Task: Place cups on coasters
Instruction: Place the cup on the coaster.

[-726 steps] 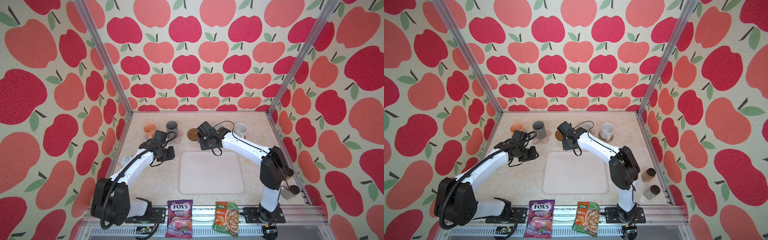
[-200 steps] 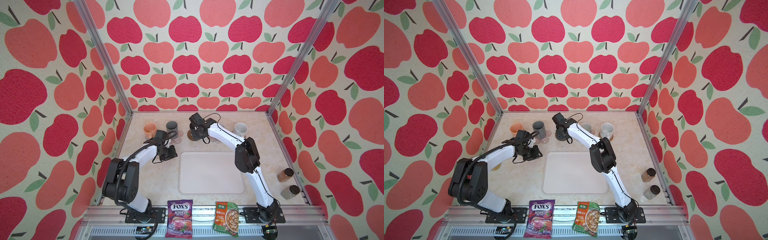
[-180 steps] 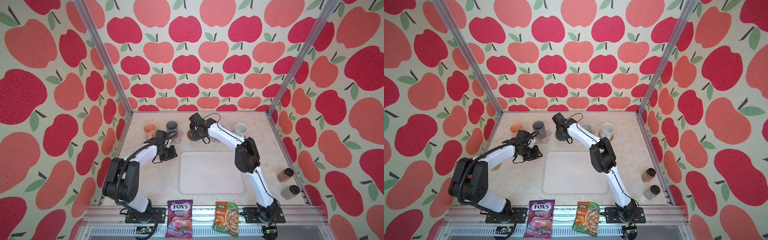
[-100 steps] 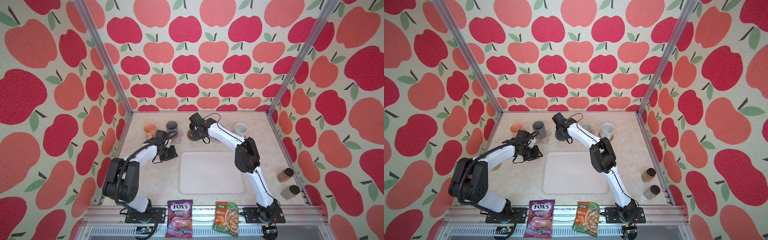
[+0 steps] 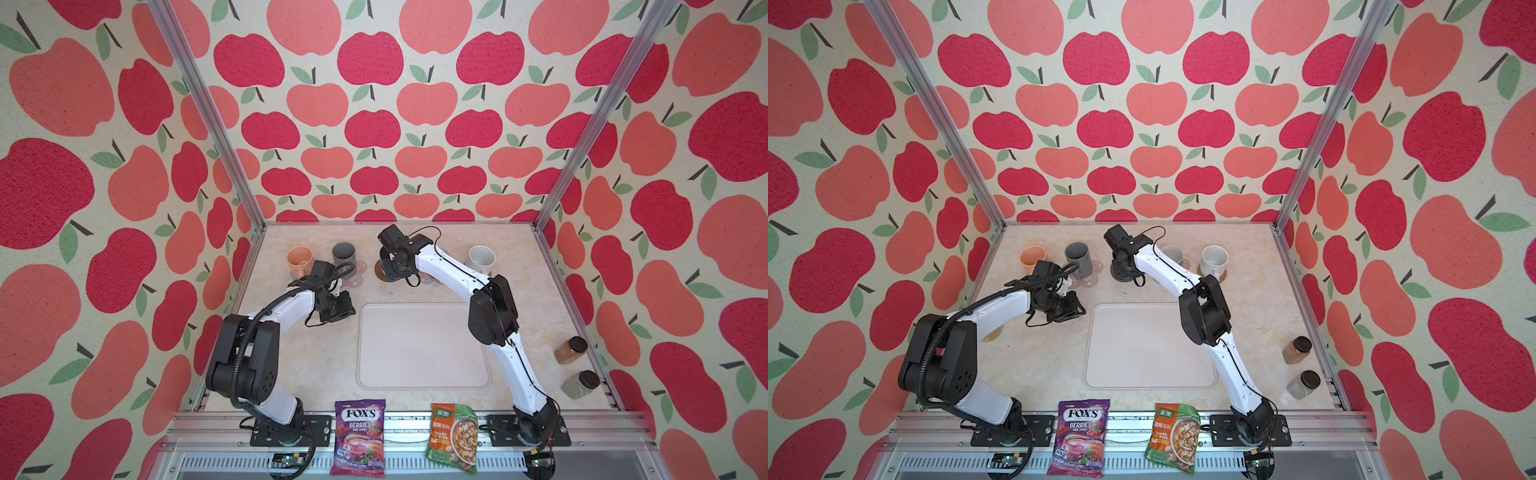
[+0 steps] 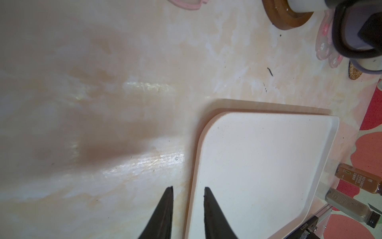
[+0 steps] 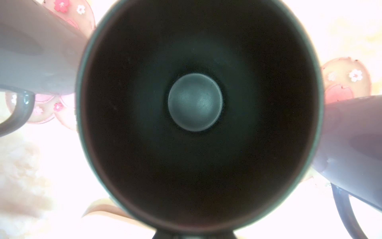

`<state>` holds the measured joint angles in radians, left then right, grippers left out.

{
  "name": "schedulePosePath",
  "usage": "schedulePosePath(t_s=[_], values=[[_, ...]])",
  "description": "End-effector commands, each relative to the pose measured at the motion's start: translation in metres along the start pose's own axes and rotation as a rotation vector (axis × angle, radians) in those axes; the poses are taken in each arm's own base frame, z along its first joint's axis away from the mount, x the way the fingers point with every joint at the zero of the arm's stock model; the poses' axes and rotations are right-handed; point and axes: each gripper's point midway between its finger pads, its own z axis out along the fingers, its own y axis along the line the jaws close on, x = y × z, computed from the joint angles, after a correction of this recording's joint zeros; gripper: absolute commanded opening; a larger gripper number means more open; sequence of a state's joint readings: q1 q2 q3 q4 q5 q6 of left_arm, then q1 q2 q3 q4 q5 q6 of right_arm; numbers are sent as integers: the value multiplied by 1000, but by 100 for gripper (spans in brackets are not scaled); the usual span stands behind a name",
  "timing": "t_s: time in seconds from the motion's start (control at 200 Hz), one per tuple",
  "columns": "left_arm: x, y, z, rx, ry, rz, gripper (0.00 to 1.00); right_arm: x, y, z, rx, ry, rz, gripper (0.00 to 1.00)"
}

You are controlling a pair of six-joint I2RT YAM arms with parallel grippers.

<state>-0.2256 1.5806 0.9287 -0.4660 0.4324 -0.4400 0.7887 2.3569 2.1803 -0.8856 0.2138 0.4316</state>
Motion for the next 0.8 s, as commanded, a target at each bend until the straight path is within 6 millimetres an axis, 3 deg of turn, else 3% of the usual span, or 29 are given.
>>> schedulePosePath(t_s=[0.0, 0.36, 0.62, 0.795], values=[[-3, -2, -1, 10, 0, -15, 28, -19, 5, -5, -30, -57, 35, 8], [-3, -3, -2, 9, 2, -15, 28, -22, 7, 1, -34, -63, 36, 9], [-3, -1, -2, 2, 5, -16, 28, -18, 5, 7, -19, -29, 38, 22], [-3, -2, -1, 2, 10, -15, 29, -19, 1, -1, -3, -25, 43, 25]])
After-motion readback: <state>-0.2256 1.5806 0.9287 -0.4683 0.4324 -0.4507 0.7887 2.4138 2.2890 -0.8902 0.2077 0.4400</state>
